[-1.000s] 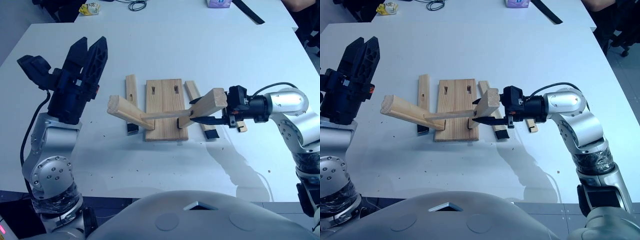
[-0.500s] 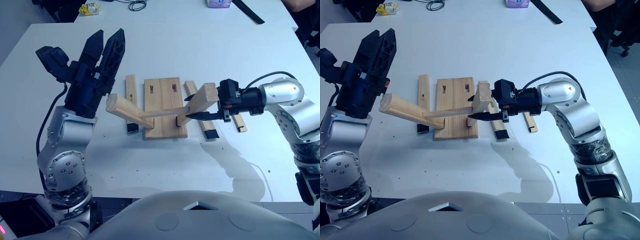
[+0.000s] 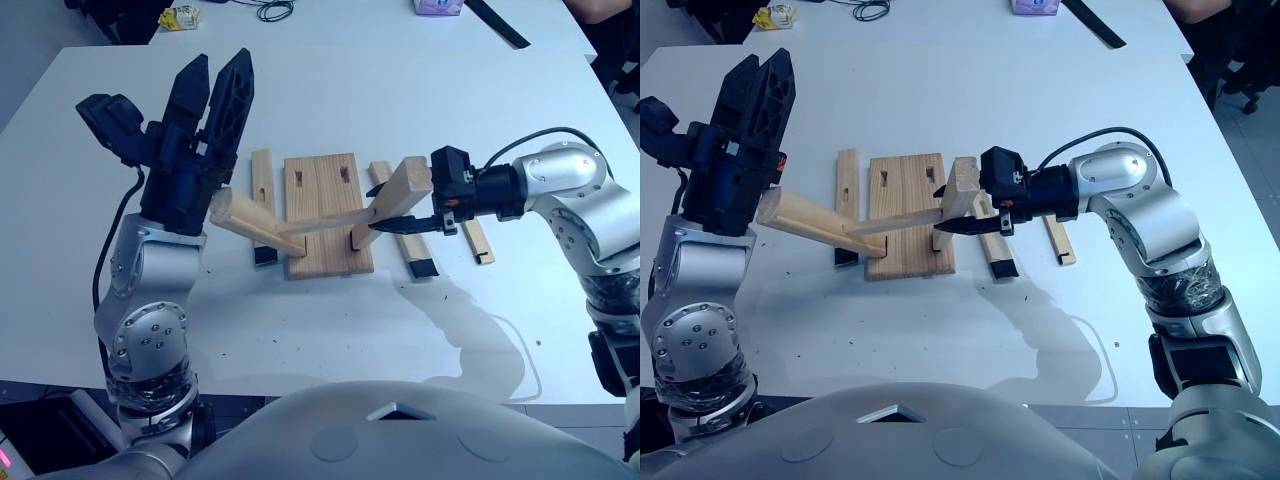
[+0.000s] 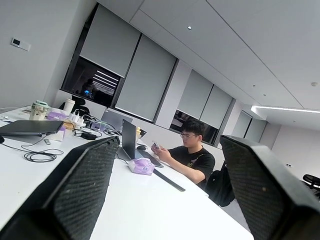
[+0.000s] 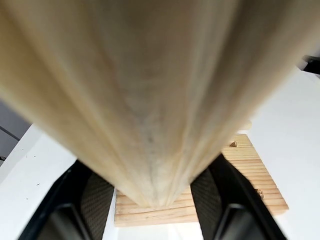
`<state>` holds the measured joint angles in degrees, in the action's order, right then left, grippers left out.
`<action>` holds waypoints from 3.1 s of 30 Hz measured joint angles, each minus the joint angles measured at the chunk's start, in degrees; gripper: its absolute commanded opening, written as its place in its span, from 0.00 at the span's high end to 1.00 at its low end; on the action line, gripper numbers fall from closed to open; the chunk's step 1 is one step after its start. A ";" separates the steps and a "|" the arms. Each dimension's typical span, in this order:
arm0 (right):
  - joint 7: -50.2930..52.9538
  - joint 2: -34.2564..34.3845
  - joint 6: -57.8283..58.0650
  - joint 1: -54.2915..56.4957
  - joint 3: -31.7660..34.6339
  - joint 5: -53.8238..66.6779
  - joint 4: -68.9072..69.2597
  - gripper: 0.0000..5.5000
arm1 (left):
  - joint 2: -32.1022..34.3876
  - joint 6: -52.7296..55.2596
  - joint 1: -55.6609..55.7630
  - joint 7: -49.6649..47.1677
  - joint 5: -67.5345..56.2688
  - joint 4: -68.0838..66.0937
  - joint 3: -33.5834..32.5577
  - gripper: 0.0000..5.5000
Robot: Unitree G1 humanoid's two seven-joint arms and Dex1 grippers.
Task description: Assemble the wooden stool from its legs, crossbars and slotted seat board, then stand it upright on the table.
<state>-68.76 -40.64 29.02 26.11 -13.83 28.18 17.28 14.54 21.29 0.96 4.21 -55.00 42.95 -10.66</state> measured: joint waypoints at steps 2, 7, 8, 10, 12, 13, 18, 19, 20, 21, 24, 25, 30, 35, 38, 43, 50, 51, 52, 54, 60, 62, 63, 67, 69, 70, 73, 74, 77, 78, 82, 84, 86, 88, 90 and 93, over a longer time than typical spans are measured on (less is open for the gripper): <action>-0.04 0.11 0.58 0.09 0.18 0.04 -0.05 0.63 | -0.27 -0.46 0.01 0.00 0.40 -0.08 0.28 0.32; 0.04 0.11 0.83 0.09 0.31 -0.26 -0.04 0.63 | -1.33 -1.40 1.32 0.01 1.70 -1.67 1.24 0.32; 0.11 0.10 0.82 0.09 0.30 -0.40 0.00 0.63 | -1.48 -1.66 1.60 0.01 1.90 -2.00 1.39 0.32; 0.39 0.10 0.81 0.06 0.24 -0.81 0.21 0.63 | -2.05 -2.18 2.28 0.01 2.89 -2.72 1.72 0.32; 0.53 0.07 0.83 0.01 0.22 -1.10 0.34 0.63 | -2.57 -2.67 2.46 0.01 3.61 -3.07 1.96 0.32; 0.65 0.07 0.99 0.00 0.26 -1.08 0.43 0.63 | -2.81 -3.06 2.48 0.02 4.16 -3.18 2.12 0.32; 1.30 1.34 5.05 0.80 1.40 0.45 -0.08 0.63 | -3.48 -4.23 2.16 0.06 5.41 -3.18 2.51 0.32; 1.37 1.89 5.96 1.02 2.06 1.03 -0.65 0.63 | -3.54 -4.53 1.94 0.14 5.46 -3.16 2.53 0.32; 1.37 2.24 6.57 1.40 2.52 1.29 -1.00 0.63 | -3.50 -4.64 1.73 0.21 5.50 -3.15 2.51 0.32; 1.36 2.41 7.19 1.92 2.94 1.62 -1.41 0.63 | -3.45 -4.83 1.51 0.38 5.60 -3.16 2.50 0.32; 1.05 2.19 4.63 1.96 2.17 -0.13 -1.75 0.63 | -3.26 -4.99 1.07 0.87 6.02 -3.48 2.50 0.32; 1.03 1.92 2.94 1.42 1.46 -1.52 -1.72 0.63 | -3.04 -4.92 1.42 1.00 6.01 -3.69 2.51 0.32; 2.32 2.24 -2.53 -0.93 -0.11 -3.59 -1.18 0.63 | -1.41 -3.52 4.48 0.78 5.82 -5.53 1.28 0.32; 5.26 2.78 -4.39 -2.23 -1.15 -3.69 -0.52 0.63 | 1.74 -1.72 10.93 -3.20 2.20 -5.57 -4.90 0.32; 8.89 3.93 -3.40 -3.42 -1.28 -3.68 0.94 0.63 | 5.65 0.13 13.47 -5.16 -0.09 -2.16 -7.47 0.32; 14.46 4.67 -0.45 -5.23 -1.08 -3.53 4.15 0.63 | 10.61 5.61 15.17 -8.49 -2.83 4.42 -5.54 0.32; 18.61 5.65 4.00 -4.82 -0.41 -3.23 5.13 0.63 | 13.49 13.81 0.79 -10.99 -4.76 14.16 4.23 0.40; 18.95 5.66 4.17 -4.78 -0.36 -3.24 5.09 0.63 | 13.68 14.39 -0.85 -11.68 -4.63 13.97 4.49 0.42; 19.13 5.66 4.24 -4.77 -0.31 -3.25 5.04 0.63 | 13.68 14.58 -1.65 -12.11 -4.50 13.92 4.88 0.46; 19.29 5.70 4.37 -4.44 -0.46 -3.30 4.78 0.63 | 12.35 15.06 -2.23 -13.90 -3.40 13.81 7.03 0.51; 19.16 5.62 5.55 -1.41 -2.29 -3.77 3.77 0.63 | 9.16 15.35 -2.35 -16.62 1.49 12.77 10.99 0.69; 18.89 5.41 6.39 -0.13 -2.86 -3.83 3.52 0.63 | 7.87 15.28 -2.37 -16.90 3.68 12.57 12.51 0.75; 18.77 5.32 6.75 0.36 -3.12 -3.83 3.44 0.63 | 7.24 15.23 -2.46 -16.98 4.77 12.51 13.25 0.76; 17.69 4.83 7.50 2.52 -4.21 -3.93 2.79 0.63 | 5.05 14.55 -4.02 -17.36 8.78 12.36 15.06 0.87; 16.75 4.59 7.85 4.08 -5.02 -4.01 2.01 0.63 | 4.21 14.26 -5.17 -17.53 11.20 12.37 16.34 0.92; 16.38 4.57 7.96 4.75 -5.37 -4.11 1.58 0.63 | 3.68 14.21 -5.74 -17.61 12.29 12.37 17.19 0.95; 14.98 4.51 8.00 6.80 -6.37 -4.41 0.13 0.63 | 2.43 14.33 -7.63 -18.03 15.07 12.29 19.81 1.00; 14.48 4.48 7.98 7.32 -6.54 -4.51 -0.31 0.63 | 1.70 14.38 -8.16 -18.24 15.90 12.29 20.70 1.00; 13.44 4.37 7.53 8.35 -7.05 -4.74 -1.38 0.63 | -0.88 14.41 -8.59 -18.63 17.85 12.27 23.58 1.00; 13.20 4.37 7.37 8.48 -7.11 -4.84 -1.60 0.63 | -1.51 14.36 -8.59 -18.76 18.24 12.21 24.07 1.00; 12.40 4.39 6.73 8.97 -7.42 -5.22 -2.34 0.63 | -3.97 13.30 -7.90 -18.84 21.77 10.83 24.15 1.00; 12.23 4.41 6.57 9.07 -7.50 -5.35 -2.48 0.63 | -4.85 12.64 -6.96 -18.85 23.48 9.88 23.43 1.00; 12.20 4.43 6.37 9.06 -7.58 -5.42 -2.51 0.63 | -6.17 11.84 -6.25 -19.08 25.06 8.31 22.55 1.00; 12.19 4.43 6.29 9.05 -7.63 -5.48 -2.50 0.63 | -7.32 11.72 -6.06 -19.28 25.71 7.30 21.62 1.00; 12.19 4.43 6.27 9.05 -7.66 -5.51 -2.46 0.63 | -8.15 11.96 -6.06 -19.28 26.40 6.22 21.53 1.00; 12.20 4.46 6.26 9.06 -7.72 -5.55 -2.45 0.63 | -9.55 15.19 -6.52 -19.20 25.94 4.33 22.39 1.00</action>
<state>-56.56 -36.18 35.28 35.17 -21.54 22.63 14.83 4.99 36.48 -5.56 -14.99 -29.06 47.28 11.73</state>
